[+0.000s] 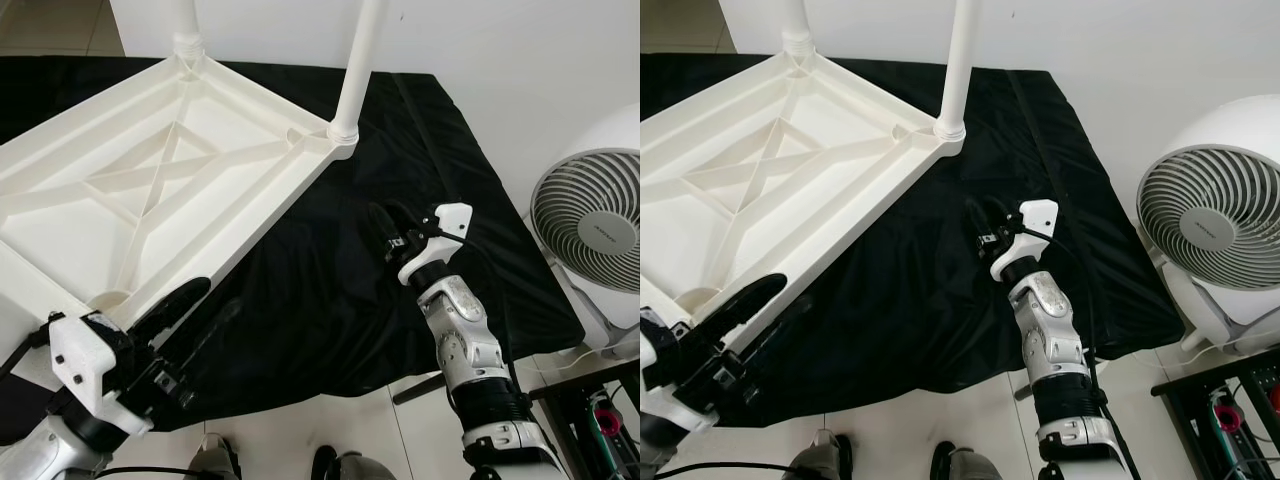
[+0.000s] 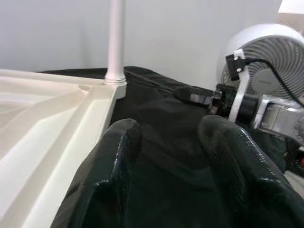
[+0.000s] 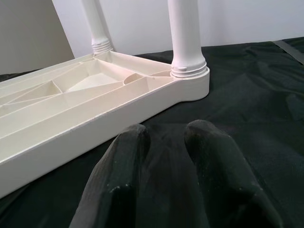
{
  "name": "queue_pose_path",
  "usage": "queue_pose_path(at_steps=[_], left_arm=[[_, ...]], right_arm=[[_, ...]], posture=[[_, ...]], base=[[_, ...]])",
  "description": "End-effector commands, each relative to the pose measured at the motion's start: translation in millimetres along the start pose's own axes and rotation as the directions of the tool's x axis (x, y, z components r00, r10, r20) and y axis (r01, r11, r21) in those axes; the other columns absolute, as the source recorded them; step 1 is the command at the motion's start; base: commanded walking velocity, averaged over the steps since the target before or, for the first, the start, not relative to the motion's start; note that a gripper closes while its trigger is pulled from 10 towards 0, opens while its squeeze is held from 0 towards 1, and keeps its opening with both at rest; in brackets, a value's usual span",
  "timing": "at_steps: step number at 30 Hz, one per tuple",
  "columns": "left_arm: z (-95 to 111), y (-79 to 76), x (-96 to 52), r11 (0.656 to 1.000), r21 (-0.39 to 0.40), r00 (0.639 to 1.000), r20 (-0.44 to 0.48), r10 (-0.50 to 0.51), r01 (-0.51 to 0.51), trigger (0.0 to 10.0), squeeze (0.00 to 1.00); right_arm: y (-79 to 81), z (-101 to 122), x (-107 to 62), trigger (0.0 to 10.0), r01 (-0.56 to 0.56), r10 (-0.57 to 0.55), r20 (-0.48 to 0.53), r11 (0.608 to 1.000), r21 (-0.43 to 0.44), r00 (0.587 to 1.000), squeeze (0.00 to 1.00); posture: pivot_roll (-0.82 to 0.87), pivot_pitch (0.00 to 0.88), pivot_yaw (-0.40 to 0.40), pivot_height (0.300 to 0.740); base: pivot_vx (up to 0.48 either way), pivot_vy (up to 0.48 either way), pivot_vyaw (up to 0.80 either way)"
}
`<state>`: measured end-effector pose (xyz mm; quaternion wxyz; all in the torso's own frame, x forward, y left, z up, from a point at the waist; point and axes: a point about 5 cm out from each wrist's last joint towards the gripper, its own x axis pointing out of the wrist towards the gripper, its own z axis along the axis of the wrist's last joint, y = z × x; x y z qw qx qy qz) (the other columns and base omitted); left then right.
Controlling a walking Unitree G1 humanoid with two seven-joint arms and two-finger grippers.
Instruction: Building children table
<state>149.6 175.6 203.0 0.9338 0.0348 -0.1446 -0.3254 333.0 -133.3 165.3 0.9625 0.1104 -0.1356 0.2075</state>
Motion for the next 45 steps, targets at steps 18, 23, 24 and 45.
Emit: queue_pose_path(at_steps=[18, 23, 24, 45], left_arm=[[-18, 26.9, -61.8, 0.997, -0.02, 0.976, -0.205, -0.079, 0.076, 10.0, 0.0], [-8, 45.8, -79.5, 0.999, -0.01, 0.955, -0.292, -0.053, 0.052, 10.0, 0.0], [-8, 45.8, -79.5, 0.999, -0.01, 0.955, -0.292, -0.053, 0.052, 10.0, 0.0], [16, 84.7, -101.5, 0.983, 0.034, 0.799, -0.588, -0.127, 0.181, 10.0, 0.0]], right_arm=[[-9.7, -11, -0.6, 10.0, 0.02, -0.02, -0.014, 1.0, -0.017, 1.0, 0.0], [-10.5, -14, 1.1, 10.0, 0.017, -0.017, -0.018, 1.0, -0.017, 1.0, 0.0], [-10.5, -14, 1.1, 10.0, 0.017, -0.017, -0.018, 1.0, -0.017, 1.0, 0.0], [-10.2, -18, 4.2, 10.0, 0.009, -0.009, -0.015, 1.0, -0.018, 1.0, 0.0]], posture=[[0.32, 0.191, -0.093, 0.74], [0.33, 0.193, -0.09, 0.74], [0.33, 0.193, -0.09, 0.74], [0.36, 0.184, -0.085, 0.74]], base=[[0.0, 0.0, 0.0], [0.0, 0.0, 0.0], [0.0, 0.0, 0.0], [0.0, 0.0, 0.0]])
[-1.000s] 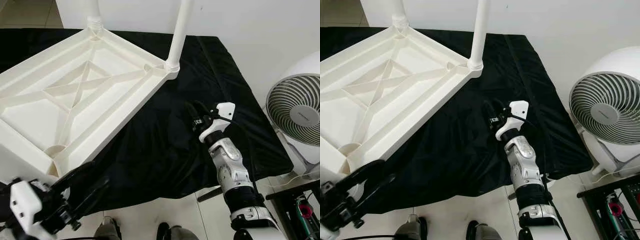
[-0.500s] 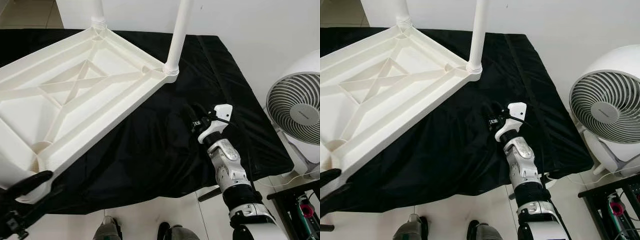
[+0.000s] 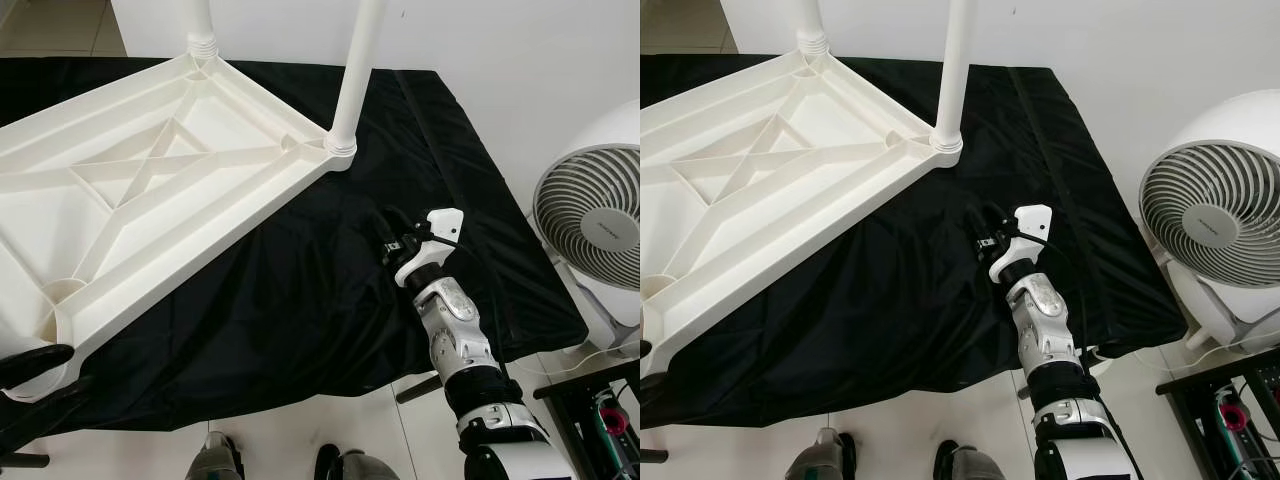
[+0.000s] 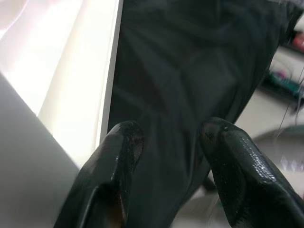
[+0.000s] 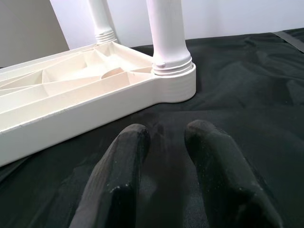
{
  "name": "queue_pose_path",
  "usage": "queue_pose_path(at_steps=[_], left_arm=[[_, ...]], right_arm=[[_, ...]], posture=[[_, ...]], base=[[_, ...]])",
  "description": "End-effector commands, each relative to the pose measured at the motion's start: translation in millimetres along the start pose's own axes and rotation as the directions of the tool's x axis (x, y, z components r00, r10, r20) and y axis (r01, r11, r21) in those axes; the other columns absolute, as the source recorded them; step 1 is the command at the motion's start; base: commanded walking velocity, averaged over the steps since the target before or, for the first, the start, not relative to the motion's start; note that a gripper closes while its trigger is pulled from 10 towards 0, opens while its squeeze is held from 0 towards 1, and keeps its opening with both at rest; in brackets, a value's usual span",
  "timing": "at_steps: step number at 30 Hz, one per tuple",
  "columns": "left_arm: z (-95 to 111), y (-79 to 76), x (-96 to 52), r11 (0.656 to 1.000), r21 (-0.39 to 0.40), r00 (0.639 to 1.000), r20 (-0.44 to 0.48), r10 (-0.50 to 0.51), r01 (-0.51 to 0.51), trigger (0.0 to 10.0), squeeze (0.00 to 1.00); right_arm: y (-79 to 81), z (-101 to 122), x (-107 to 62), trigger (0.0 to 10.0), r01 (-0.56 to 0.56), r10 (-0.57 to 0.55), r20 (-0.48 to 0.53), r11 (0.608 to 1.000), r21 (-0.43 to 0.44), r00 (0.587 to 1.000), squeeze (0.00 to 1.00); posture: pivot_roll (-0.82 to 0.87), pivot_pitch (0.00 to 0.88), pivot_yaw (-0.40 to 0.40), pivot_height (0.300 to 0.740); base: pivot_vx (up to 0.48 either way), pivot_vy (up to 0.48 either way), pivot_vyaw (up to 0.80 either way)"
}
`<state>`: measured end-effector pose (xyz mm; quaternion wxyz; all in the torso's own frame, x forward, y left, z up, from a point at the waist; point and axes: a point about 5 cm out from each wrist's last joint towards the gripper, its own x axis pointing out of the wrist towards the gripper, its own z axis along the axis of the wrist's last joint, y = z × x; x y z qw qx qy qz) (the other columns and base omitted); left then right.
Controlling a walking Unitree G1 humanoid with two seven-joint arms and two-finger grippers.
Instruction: Building children table
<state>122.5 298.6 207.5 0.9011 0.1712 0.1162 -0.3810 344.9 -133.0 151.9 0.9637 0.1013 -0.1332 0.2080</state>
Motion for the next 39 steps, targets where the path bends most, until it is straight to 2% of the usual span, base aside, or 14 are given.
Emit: queue_pose_path(at_steps=[1, 10, 13, 15, 16, 17, 21, 24, 25, 28, 35, 37, 38, 39], left_arm=[[-5, 3.4, -7.6, 1.0, 0.018, 0.994, -0.104, 0.017, -0.015, 10.0, 0.0], [-4, 16.6, -17.6, 0.995, 0.092, 0.975, -0.216, 0.05, -0.031, 10.0, 0.0], [-4, 27.4, -26.7, 0.991, 0.121, 0.952, -0.294, 0.089, -0.055, 10.0, 0.0], [-4, 27.4, -26.7, 0.991, 0.121, 0.952, -0.294, 0.089, -0.055, 10.0, 0.0], [-5, 41.8, -34.9, 0.977, 0.172, 0.925, -0.337, 0.176, -0.123, 10.0, 0.0], [-6, 46.4, -38.7, 0.969, 0.205, 0.908, -0.364, 0.208, -0.139, 10.0, 0.0], [-10, 54.4, -45.3, 0.952, 0.252, 0.867, -0.418, 0.271, -0.176, 10.0, 0.0], [-18, 64.1, -56.6, 0.928, 0.324, 0.779, -0.527, 0.339, -0.184, 10.0, 0.0], [-18, 64.1, -56.6, 0.928, 0.324, 0.779, -0.527, 0.339, -0.184, 10.0, 0.0], [-21, 65.9, -65.7, 0.917, 0.362, 0.724, -0.587, 0.363, -0.167, 10.0, 0.0], [-33, 68.2, -85.5, 0.907, 0.362, 0.668, -0.623, 0.407, -0.214, 10.0, 0.0], [-38, 74.6, -98.6, 0.878, 0.405, 0.605, -0.642, 0.471, -0.254, 10.0, 0.0], [-38, 74.6, -98.6, 0.878, 0.405, 0.605, -0.642, 0.471, -0.254, 10.0, 0.0], [-39, 77.3, -103.2, 0.865, 0.42, 0.581, -0.645, 0.496, -0.273, 10.0, 0.0]], right_arm=[[-2.3, -3, -1.8, 10.0, 0.009, -0.009, -0.005, 1.0, 0.0, 1.0, 0.0], [0.3, -5, -1.0, 10.0, 0.004, -0.004, -0.003, 1.0, 0.01, 1.0, 0.0], [0.7, -6, -1.5, 10.0, 0.002, -0.002, -0.004, 1.0, 0.011, 1.0, 0.0], [0.7, -6, -1.5, 10.0, 0.002, -0.002, -0.004, 1.0, 0.011, 1.0, 0.0], [0.9, -7, -2.0, 10.0, 0.005, -0.005, -0.005, 1.0, 0.014, 1.0, 0.0], [1.0, -8, -2.2, 10.0, 0.007, -0.007, -0.006, 1.0, 0.017, 1.0, 0.0], [1.7, -9, -2.2, 10.0, 0.007, -0.007, -0.007, 1.0, 0.019, 1.0, 0.0], [3.6, -10, -0.7, 10.0, 0.005, -0.004, -0.006, 1.0, 0.025, 1.0, 0.0], [3.6, -10, -0.7, 10.0, 0.005, -0.004, -0.006, 1.0, 0.025, 1.0, 0.0], [5.3, -10, 0.3, 10.0, -0.001, 0.001, -0.006, 1.0, 0.028, 1.0, 0.0], [6.3, -12, -0.7, 10.0, -0.006, 0.007, -0.011, 0.999, 0.032, 1.0, 0.0], [6.5, -12, -0.8, 10.0, -0.006, 0.006, -0.012, 0.999, 0.034, 1.0, 0.0], [6.5, -12, -0.8, 10.0, -0.006, 0.006, -0.012, 0.999, 0.034, 1.0, 0.0], [6.5, -13, -0.8, 10.0, -0.006, 0.006, -0.013, 0.999, 0.035, 1.0, 0.0]], posture=[[0.36, 0.184, -0.085, 0.74], [0.36, 0.181, -0.085, 0.74], [0.38, 0.179, -0.086, 0.74], [0.38, 0.179, -0.086, 0.74], [0.38, 0.177, -0.088, 0.74], [0.39, 0.175, -0.089, 0.74], [0.4, 0.175, -0.093, 0.74], [0.41, 0.178, -0.096, 0.74], [0.41, 0.178, -0.096, 0.74], [0.41, 0.185, -0.098, 0.74], [0.42, 0.191, -0.102, 0.74], [0.42, 0.191, -0.103, 0.74], [0.42, 0.191, -0.103, 0.74], [0.42, 0.191, -0.103, 0.74]], base=[[0.0, 0.0, 0.0], [0.0, 0.0, 0.0], [0.0, 0.0, 0.0], [0.0, 0.0, 0.0], [0.0, 0.0, 0.0], [0.0, 0.0, 0.0], [0.0, 0.0, 0.0], [0.0, 0.0, 0.0], [0.0, 0.0, 0.0], [0.0, 0.0, 0.0], [0.0, 0.0, 0.0], [0.0, 0.0, 0.0], [0.0, 0.0, 0.0], [0.0, 0.0, 0.0]])
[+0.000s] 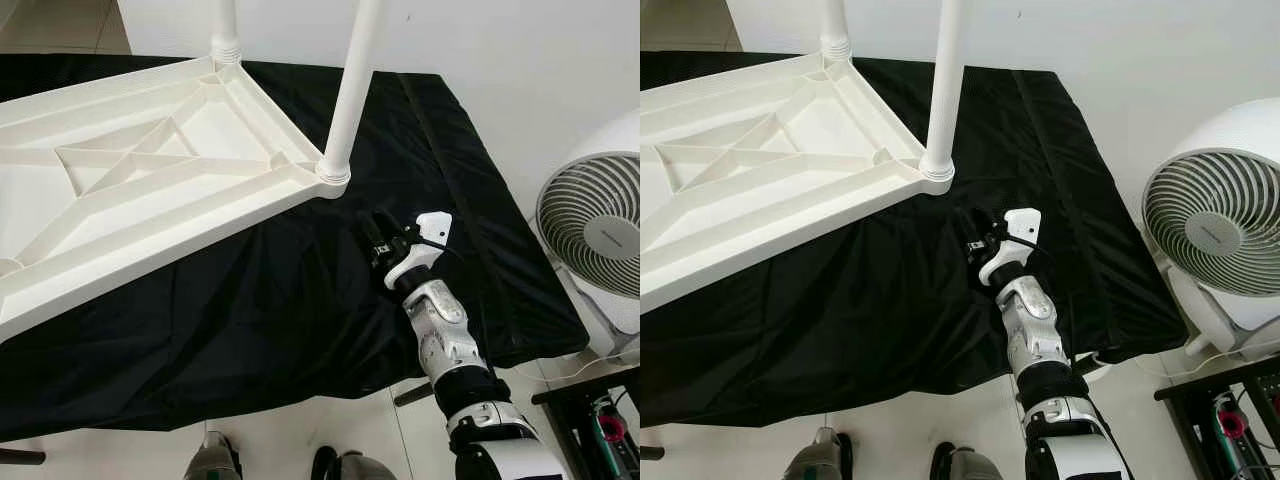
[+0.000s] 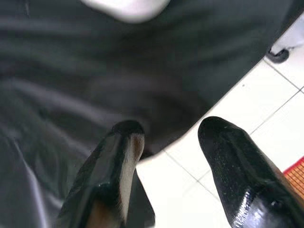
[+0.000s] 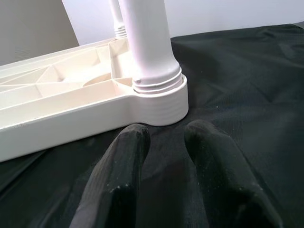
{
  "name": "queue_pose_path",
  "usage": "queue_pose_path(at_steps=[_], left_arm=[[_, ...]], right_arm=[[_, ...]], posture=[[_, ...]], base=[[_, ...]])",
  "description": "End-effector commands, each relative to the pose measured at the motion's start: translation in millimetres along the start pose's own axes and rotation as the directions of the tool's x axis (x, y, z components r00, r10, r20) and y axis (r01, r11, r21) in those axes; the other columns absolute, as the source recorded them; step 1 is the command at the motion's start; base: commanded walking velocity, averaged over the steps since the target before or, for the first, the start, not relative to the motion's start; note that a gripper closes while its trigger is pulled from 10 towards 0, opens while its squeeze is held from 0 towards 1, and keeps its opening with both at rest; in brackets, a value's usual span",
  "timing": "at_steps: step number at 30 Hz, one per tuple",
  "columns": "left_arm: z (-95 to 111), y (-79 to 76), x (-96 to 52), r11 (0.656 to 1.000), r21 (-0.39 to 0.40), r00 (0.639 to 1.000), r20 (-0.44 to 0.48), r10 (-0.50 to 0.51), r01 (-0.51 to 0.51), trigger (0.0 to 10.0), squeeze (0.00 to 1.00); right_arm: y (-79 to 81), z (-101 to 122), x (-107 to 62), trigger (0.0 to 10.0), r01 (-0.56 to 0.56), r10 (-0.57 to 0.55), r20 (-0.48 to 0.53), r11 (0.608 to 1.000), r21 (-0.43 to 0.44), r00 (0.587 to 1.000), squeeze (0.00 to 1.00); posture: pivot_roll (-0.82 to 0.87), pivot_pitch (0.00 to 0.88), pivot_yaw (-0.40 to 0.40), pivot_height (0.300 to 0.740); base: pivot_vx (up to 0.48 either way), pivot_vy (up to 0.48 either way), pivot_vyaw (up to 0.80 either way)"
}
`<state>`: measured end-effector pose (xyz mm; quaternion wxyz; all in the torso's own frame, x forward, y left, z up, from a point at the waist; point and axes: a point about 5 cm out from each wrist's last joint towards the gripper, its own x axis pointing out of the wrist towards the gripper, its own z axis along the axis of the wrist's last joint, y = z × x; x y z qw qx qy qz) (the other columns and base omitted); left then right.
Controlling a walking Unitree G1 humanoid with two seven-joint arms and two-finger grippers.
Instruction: Building children table
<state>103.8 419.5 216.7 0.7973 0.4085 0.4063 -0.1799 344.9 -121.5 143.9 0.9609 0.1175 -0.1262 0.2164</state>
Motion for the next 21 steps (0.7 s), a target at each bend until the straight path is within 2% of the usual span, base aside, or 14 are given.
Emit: queue_pose_path(at_steps=[1, 4, 6, 7, 8, 11, 12, 13, 14, 16, 17, 18, 19, 21], left_arm=[[-9, 14.6, -5.7, 0.969, 0.018, 0.968, -0.049, 0.245, -0.245, 10.0, 0.0], [-9, 23.7, -6.3, 0.947, 0.059, 0.946, -0.056, 0.32, -0.317, 10.0, 0.0], [-9, 41.4, -3.7, 0.89, 0.042, 0.887, -0.073, 0.456, -0.454, 10.0, 0.0], [-7, 50.0, -2.7, 0.849, 0.05, 0.846, -0.08, 0.528, -0.525, 10.0, 0.0], [-7, 50.0, -2.7, 0.849, 0.05, 0.846, -0.08, 0.528, -0.525, 10.0, 0.0], [-3, 71.4, -0.1, 0.73, -0.056, 0.731, -0.091, 0.676, -0.681, 10.0, 0.0], [3, 78.8, 3.1, 0.672, -0.103, 0.68, -0.071, 0.73, -0.733, 10.0, 0.0], [3, 78.8, 3.1, 0.672, -0.103, 0.68, -0.071, 0.73, -0.733, 10.0, 0.0], [11, 83.3, 6.9, 0.628, -0.152, 0.639, -0.041, 0.768, -0.764, 10.0, 0.0], [25, 88.3, 15.4, 0.569, -0.248, 0.583, 0.017, 0.812, -0.785, 10.0, 0.0], [25, 88.3, 15.4, 0.569, -0.248, 0.583, 0.017, 0.812, -0.785, 10.0, 0.0], [34, 87.9, 23.8, 0.547, -0.318, 0.564, 0.044, 0.825, -0.775, 10.0, 0.0], [34, 87.9, 23.8, 0.547, -0.318, 0.564, 0.044, 0.825, -0.775, 10.0, 0.0], [52, 82.3, 43.3, 0.568, -0.453, 0.588, 0.11, 0.801, -0.688, 10.0, 0.0]], right_arm=[[-2.4, -2, -2.3, 10.0, 0.007, -0.007, -0.005, 1.0, 0.0, 1.0, 0.0], [-0.2, -3, -0.4, 10.0, 0.006, -0.006, -0.004, 1.0, 0.01, 1.0, 0.0], [2.9, -3, 1.7, 10.0, 0.001, -0.001, -0.001, 1.0, 0.016, 1.0, 0.0], [3.7, -3, 2.2, 10.0, 0.0, 0.0, 0.0, 1.0, 0.017, 1.0, 0.0], [3.7, -3, 2.2, 10.0, 0.0, 0.0, 0.0, 1.0, 0.017, 1.0, 0.0], [4.0, -3, 2.9, 10.0, 0.002, -0.002, 0.002, 1.0, 0.018, 1.0, 0.0], [3.6, -3, 2.6, 10.0, 0.004, -0.004, 0.005, 1.0, 0.019, 1.0, 0.0], [3.6, -3, 2.6, 10.0, 0.004, -0.004, 0.005, 1.0, 0.019, 1.0, 0.0], [3.1, -2, 2.1, 10.0, 0.006, -0.006, 0.006, 1.0, 0.018, 1.0, 0.0], [1.7, -1, 1.0, 10.0, 0.015, -0.015, 0.011, 1.0, 0.018, 1.0, 0.0], [1.7, -1, 1.0, 10.0, 0.015, -0.015, 0.011, 1.0, 0.018, 1.0, 0.0], [0.8, -1, -0.2, 10.0, 0.022, -0.023, 0.014, 1.0, 0.016, 1.0, 0.0], [0.8, -1, -0.2, 10.0, 0.022, -0.023, 0.014, 1.0, 0.016, 1.0, 0.0], [-1.0, -1, -3.3, 10.0, 0.034, -0.035, 0.016, 0.999, 0.013, 0.999, 0.0]], posture=[[0.43, 0.193, -0.105, 0.74], [0.43, 0.194, -0.107, 0.74], [0.43, 0.192, -0.107, 0.74], [0.43, 0.192, -0.107, 0.74], [0.43, 0.192, -0.107, 0.74], [0.43, 0.194, -0.106, 0.74], [0.43, 0.194, -0.106, 0.74], [0.43, 0.194, -0.106, 0.74], [0.41, 0.194, -0.103, 0.74], [0.39, 0.195, -0.097, 0.74], [0.39, 0.195, -0.097, 0.74], [0.38, 0.195, -0.094, 0.74], [0.38, 0.195, -0.094, 0.74], [0.37, 0.198, -0.089, 0.74]], base=[[0.0, 0.0, 0.0], [0.0, 0.0, 0.0], [0.0, 0.0, 0.0], [0.0, 0.0, 0.0], [0.0, 0.0, 0.0], [0.0, 0.0, 0.0], [0.0, 0.0, 0.0], [0.0, 0.0, 0.0], [0.0, 0.0, 0.0], [0.0, 0.0, 0.0], [0.0, 0.0, 0.0], [0.0, 0.0, 0.0], [0.0, 0.0, 0.0], [0.0, 0.0, 0.0]])
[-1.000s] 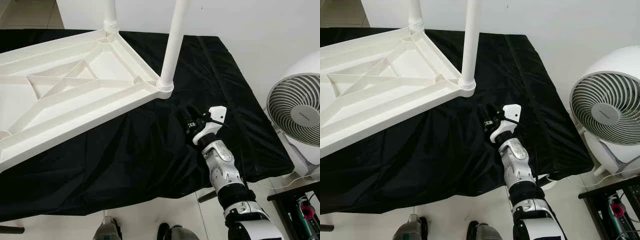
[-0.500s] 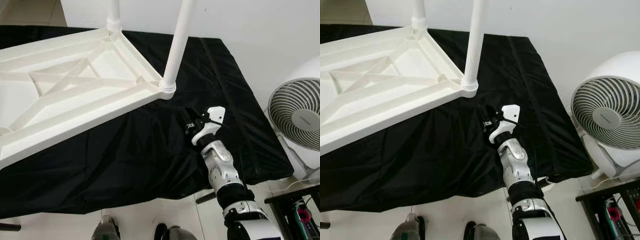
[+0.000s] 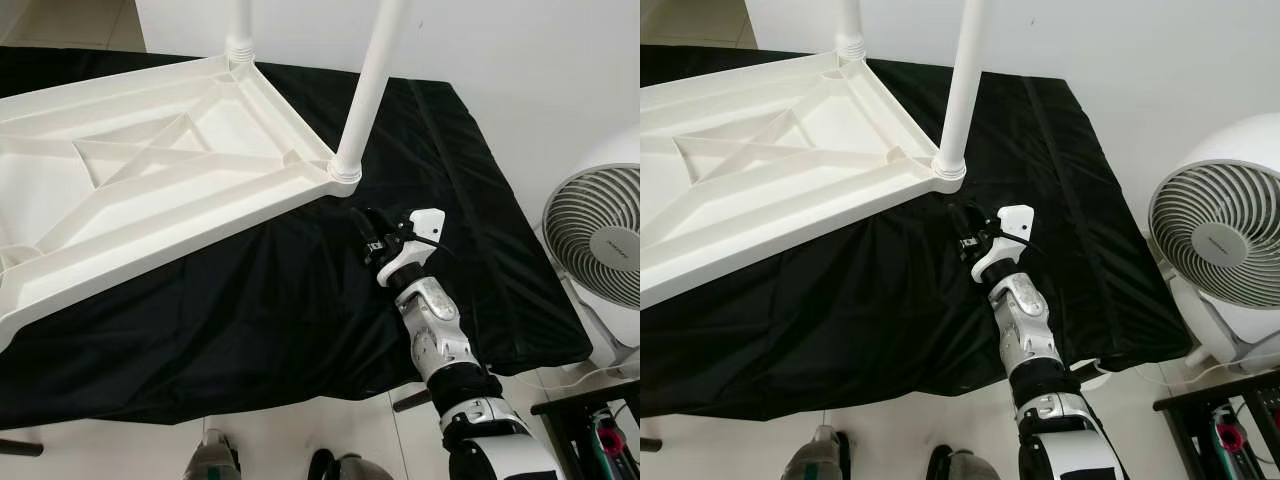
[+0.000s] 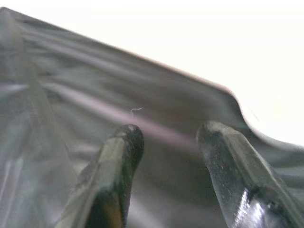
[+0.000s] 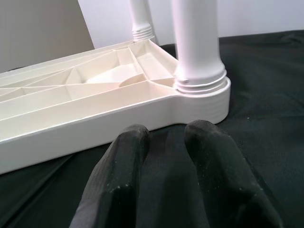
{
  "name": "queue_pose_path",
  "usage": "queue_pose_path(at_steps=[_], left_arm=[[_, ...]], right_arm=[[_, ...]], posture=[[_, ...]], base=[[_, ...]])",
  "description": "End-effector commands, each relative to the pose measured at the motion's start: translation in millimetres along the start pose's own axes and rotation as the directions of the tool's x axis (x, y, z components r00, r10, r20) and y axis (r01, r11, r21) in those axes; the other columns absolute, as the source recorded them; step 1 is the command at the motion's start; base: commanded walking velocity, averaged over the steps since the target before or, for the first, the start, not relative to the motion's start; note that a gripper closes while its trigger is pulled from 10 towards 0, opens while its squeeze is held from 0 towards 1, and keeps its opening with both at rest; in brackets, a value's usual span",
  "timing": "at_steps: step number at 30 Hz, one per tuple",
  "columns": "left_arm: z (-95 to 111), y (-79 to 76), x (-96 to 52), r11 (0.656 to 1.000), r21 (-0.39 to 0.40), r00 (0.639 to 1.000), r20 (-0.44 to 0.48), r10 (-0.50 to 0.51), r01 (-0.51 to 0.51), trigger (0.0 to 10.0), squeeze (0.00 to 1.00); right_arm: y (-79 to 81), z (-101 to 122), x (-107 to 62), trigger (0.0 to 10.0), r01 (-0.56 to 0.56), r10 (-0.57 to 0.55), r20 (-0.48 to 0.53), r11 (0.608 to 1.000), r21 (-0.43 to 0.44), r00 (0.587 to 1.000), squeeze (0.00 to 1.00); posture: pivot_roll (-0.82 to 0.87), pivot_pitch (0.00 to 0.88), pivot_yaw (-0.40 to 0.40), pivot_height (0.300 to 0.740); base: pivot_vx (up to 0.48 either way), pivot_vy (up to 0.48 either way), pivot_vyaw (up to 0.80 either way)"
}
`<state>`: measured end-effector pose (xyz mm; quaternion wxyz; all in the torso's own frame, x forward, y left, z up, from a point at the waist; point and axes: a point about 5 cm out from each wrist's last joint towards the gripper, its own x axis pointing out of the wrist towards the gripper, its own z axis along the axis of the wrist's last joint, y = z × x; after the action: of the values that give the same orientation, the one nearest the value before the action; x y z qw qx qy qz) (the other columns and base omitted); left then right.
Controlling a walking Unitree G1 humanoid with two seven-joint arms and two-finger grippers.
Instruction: Building children table
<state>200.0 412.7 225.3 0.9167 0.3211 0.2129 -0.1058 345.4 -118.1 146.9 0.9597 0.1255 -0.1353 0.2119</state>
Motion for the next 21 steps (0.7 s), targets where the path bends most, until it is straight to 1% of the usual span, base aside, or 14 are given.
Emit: queue_pose_path(at_steps=[1, 2, 5, 7, 8, 9, 10, 11, 13, 16, 18, 19, 20, 21], left_arm=[[7, 17.9, 5.5, 0.799, -0.081, 0.799, 0.038, 0.6, -0.596, 10.0, 0.0], [7, 17.9, 5.5, 0.799, -0.081, 0.799, 0.038, 0.6, -0.596, 10.0, 0.0], [22, -1.1, 26.0, 0.824, -0.17, 0.823, 0.098, 0.56, -0.541, 10.0, 0.0], [24, -3.8, 29.2, 0.831, -0.186, 0.83, 0.106, 0.548, -0.524, 10.0, 0.0], [29, -13.5, 36.1, 0.843, -0.225, 0.845, 0.12, 0.522, -0.489, 10.0, 0.0], [29, -13.5, 36.1, 0.843, -0.225, 0.845, 0.12, 0.522, -0.489, 10.0, 0.0], [37, -30.4, 46.2, 0.863, -0.265, 0.867, 0.148, 0.476, -0.429, 10.0, 0.0], [37, -30.4, 46.2, 0.863, -0.265, 0.867, 0.148, 0.476, -0.429, 10.0, 0.0], [47, -48.7, 57.1, 0.875, -0.329, 0.883, 0.189, 0.429, -0.355, 10.0, 0.0], [51, -54.8, 60.3, 0.878, -0.347, 0.887, 0.206, 0.414, -0.33, 10.0, 0.0], [64, -79.1, 74.0, 0.873, -0.431, 0.902, 0.243, 0.358, -0.23, 10.0, 0.0], [73, -90.8, 79.8, 0.876, -0.447, 0.905, 0.272, 0.327, -0.183, 10.0, 0.0], [79, -98.4, 83.2, 0.878, -0.454, 0.906, 0.291, 0.309, -0.153, 10.0, 0.0], [79, -98.4, 83.2, 0.878, -0.454, 0.906, 0.291, 0.309, -0.153, 10.0, 0.0]], right_arm=[[-5.0, -3, -7.3, 10.0, 0.031, -0.031, -0.006, 1.0, 0.002, 1.0, 0.0], [-5.0, -3, -7.3, 10.0, 0.031, -0.031, -0.006, 1.0, 0.002, 1.0, 0.0], [-6.3, -4, -10.2, 10.0, 0.039, -0.039, -0.01, 0.999, 0.001, 0.999, 0.0], [-6.3, -4, -10.4, 10.0, 0.04, -0.04, -0.01, 0.999, 0.001, 0.999, 0.0], [-6.5, -4, -10.6, 10.0, 0.041, -0.041, -0.011, 0.999, 0.0, 0.999, 0.0], [-6.5, -4, -10.6, 10.0, 0.041, -0.041, -0.011, 0.999, 0.0, 0.999, 0.0], [-6.9, -4, -10.5, 10.0, 0.043, -0.043, -0.011, 0.999, -0.001, 0.999, 0.0], [-6.9, -4, -10.5, 10.0, 0.043, -0.043, -0.011, 0.999, -0.001, 0.999, 0.0], [-6.7, -3, -9.8, 10.0, 0.043, -0.043, -0.01, 0.999, -0.001, 0.999, 0.0], [-6.4, -3, -9.5, 10.0, 0.042, -0.042, -0.01, 0.999, -0.001, 0.999, 0.0], [-6.5, -1, -7.7, 10.0, 0.042, -0.042, -0.014, 0.999, -0.002, 0.999, 0.0], [-7.0, -1, -7.3, 10.0, 0.044, -0.044, -0.016, 0.999, -0.005, 0.999, 0.0], [-7.3, 0, -7.1, 10.0, 0.045, -0.045, -0.017, 0.999, -0.007, 0.999, 0.0], [-7.3, 0, -7.1, 10.0, 0.045, -0.045, -0.017, 0.999, -0.007, 0.999, 0.0]], posture=[[0.37, 0.199, -0.089, 0.74], [0.37, 0.199, -0.089, 0.74], [0.36, 0.201, -0.091, 0.74], [0.36, 0.202, -0.091, 0.74], [0.36, 0.202, -0.092, 0.74], [0.36, 0.202, -0.092, 0.74], [0.35, 0.203, -0.094, 0.74], [0.35, 0.203, -0.094, 0.74], [0.36, 0.203, -0.096, 0.74], [0.36, 0.203, -0.096, 0.74], [0.34, 0.202, -0.101, 0.74], [0.34, 0.202, -0.101, 0.74], [0.34, 0.202, -0.101, 0.74], [0.34, 0.202, -0.101, 0.74]], base=[[0.0, 0.0, 0.0], [0.0, 0.0, 0.0], [0.0, 0.0, 0.0], [0.0, 0.0, 0.0], [0.0, 0.0, 0.0], [0.0, 0.0, 0.0], [0.0, 0.0, 0.0], [0.0, 0.0, 0.0], [0.0, 0.0, 0.0], [0.0, 0.0, 0.0], [0.0, 0.0, 0.0], [0.0, 0.0, 0.0], [0.0, 0.0, 0.0], [0.0, 0.0, 0.0]])
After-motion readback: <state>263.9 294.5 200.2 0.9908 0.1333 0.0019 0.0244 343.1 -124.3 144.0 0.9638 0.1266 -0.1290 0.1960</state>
